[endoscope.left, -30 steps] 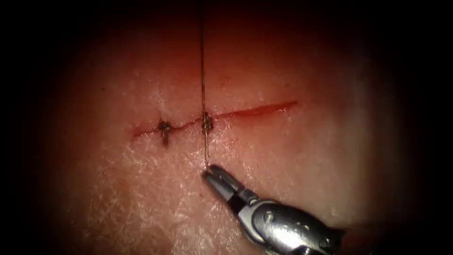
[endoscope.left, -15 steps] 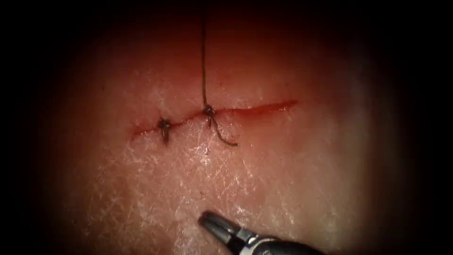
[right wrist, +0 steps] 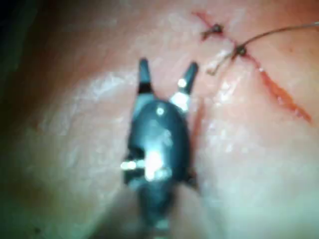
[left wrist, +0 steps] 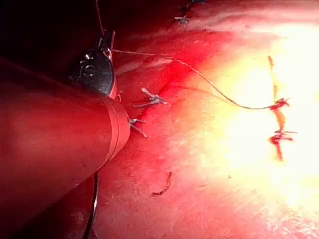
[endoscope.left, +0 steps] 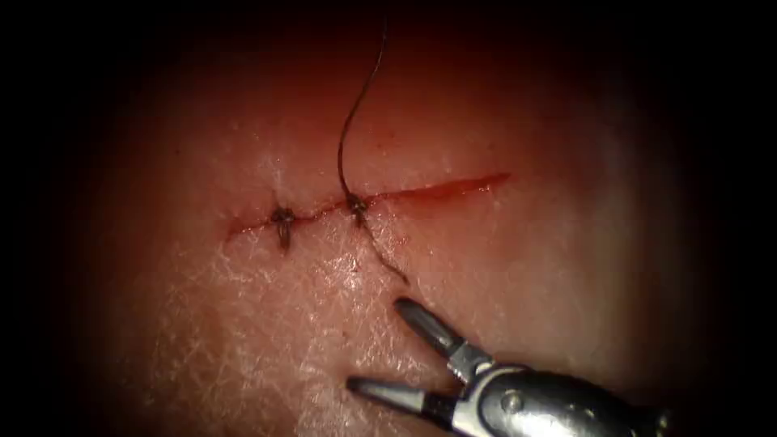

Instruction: Wound Closure

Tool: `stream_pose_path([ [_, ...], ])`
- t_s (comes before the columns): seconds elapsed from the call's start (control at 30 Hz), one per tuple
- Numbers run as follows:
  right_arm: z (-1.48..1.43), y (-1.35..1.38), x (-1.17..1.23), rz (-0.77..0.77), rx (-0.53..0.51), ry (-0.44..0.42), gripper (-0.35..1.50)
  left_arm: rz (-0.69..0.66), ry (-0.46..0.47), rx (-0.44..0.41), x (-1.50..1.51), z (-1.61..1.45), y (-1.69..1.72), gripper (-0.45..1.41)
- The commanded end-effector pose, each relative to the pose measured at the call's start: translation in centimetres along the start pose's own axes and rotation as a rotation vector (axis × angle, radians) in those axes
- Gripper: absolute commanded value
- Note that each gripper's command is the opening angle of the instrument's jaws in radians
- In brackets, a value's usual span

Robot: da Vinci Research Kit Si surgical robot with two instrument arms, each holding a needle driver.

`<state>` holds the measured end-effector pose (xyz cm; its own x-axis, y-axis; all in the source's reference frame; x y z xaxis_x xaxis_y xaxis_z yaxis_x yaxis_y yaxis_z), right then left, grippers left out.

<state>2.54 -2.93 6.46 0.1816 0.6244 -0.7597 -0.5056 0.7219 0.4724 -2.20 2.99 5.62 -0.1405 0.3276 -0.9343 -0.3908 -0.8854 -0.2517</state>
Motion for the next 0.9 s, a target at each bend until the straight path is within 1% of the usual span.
stream_pose_path([
  [0.03,0.09,0.02,0.06,0.014,0.004,0.0,1.03,0.009,0.013,-0.006,0.11,0.03,0.04,-0.45],
  [0.13,0.14,0.14,0.16,0.07,0.003,0.006,1.09,0.019,0.029,-0.032,0.44,-0.03,0.22,-0.45],
  [0.27,0.29,0.36,0.2,0.128,0.005,0.003,1.14,0.035,0.04,-0.049,0.74,-0.08,0.42,-0.45],
  [0.33,0.41,0.52,0.2,0.153,0.007,-0.008,1.16,0.04,0.042,-0.052,0.83,-0.1,0.5,-0.45],
  [0.37,0.47,0.59,0.2,0.159,0.004,-0.016,1.21,0.042,0.043,-0.053,0.89,-0.11,0.54,-0.45],
  [0.4,0.61,0.72,0.18,0.181,0.017,-0.022,1.26,0.042,0.046,-0.059,0.97,-0.13,0.6,-0.45],
  [0.47,0.76,0.82,0.13,0.195,0.025,-0.031,1.28,0.042,0.048,-0.063,1.05,-0.16,0.65,-0.45],
  [0.57,0.96,0.9,0.05,0.21,0.031,-0.047,1.35,0.05,0.051,-0.069,1.18,-0.22,0.72,-0.45],
  [0.7,1.16,0.92,-0.06,0.217,0.043,-0.063,1.35,0.05,0.054,-0.078,1.34,-0.3,0.8,-0.45],
  [0.9,1.34,0.88,-0.2,0.214,0.068,-0.08,1.41,0.058,0.064,-0.089,1.5,-0.31,0.91,-0.45],
])
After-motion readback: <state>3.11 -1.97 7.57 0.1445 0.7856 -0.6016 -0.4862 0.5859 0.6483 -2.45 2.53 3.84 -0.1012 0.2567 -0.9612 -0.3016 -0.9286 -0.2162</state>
